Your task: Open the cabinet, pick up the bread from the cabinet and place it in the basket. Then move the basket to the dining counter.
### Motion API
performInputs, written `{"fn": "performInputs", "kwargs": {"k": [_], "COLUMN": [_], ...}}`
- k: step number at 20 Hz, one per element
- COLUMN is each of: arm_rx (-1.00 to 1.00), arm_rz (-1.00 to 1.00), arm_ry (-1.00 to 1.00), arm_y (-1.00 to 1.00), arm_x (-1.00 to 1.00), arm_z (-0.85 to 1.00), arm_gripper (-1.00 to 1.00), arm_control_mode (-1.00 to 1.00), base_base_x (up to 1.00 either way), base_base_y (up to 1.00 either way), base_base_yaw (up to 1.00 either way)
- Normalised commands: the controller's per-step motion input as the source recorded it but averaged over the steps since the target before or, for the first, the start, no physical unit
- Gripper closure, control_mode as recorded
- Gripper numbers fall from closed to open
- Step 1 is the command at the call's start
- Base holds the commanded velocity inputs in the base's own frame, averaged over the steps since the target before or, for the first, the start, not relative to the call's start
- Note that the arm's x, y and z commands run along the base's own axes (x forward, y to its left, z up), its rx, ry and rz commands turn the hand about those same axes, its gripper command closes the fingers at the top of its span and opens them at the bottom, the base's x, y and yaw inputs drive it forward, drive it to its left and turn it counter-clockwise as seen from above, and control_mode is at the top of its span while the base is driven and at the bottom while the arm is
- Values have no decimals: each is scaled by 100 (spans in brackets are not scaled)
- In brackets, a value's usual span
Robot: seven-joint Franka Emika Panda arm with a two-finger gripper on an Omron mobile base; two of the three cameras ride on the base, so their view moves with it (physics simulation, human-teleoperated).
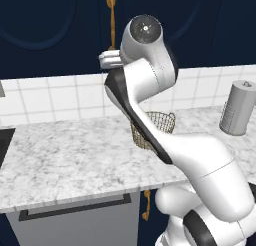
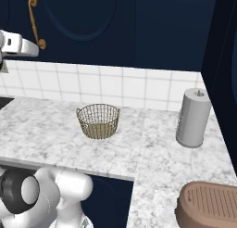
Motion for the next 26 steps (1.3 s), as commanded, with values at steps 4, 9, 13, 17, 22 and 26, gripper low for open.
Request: {"fn": "performInputs", "kwargs": {"k": [4,9,13,17,22,26], "arm_rx": [8,4,0,0,0,0], "arm_rz": [2,6,6,2,1,1], "arm_ry": [-10,0,0,-7,-10,-9], "arm_y": [26,1,0,1,4,5], "arm_x": [68,81,70,64,51,43], "arm_z": [43,2,-1,-2,-7,-12], "arm_gripper": [-100,-100,-100,-100,-100,100], "arm_control_mode": [-100,-100,-100,-100,-100,-100], "base_base_x": [0,0,0,0,0,0], "base_base_y": [0,0,0,0,0,0], "base_base_yaw": [0,0,0,0,0,0]}}
